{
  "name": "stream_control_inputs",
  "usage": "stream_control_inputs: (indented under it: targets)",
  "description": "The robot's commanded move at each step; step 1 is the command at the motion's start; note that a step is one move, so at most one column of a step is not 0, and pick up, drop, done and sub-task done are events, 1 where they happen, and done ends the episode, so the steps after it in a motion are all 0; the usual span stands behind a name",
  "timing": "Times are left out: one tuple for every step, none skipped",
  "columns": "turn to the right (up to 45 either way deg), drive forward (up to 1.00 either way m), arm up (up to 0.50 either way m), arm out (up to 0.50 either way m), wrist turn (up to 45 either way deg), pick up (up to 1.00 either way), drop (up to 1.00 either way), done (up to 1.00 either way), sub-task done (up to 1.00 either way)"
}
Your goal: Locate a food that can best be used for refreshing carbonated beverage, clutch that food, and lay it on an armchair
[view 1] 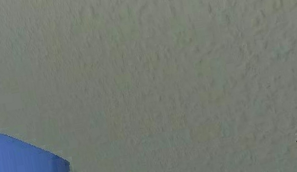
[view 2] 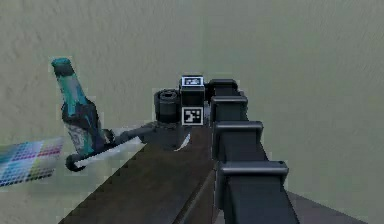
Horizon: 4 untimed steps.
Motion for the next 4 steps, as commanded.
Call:
stream_control_inputs:
  targets:
    - [0.0,0.00,0.00,0.00,-45.0,0.00,0.00,0.00,0.00]
    - [0.0,0.00,0.00,0.00,-15.0,0.00,0.00,0.00,0.00]
    - [0.0,0.00,0.00,-0.16,0.0,0.00,0.00,0.00,0.00]
    - [-45.0,0.00,0.00,0.00,0.0,0.00,0.00,0.00,0.00]
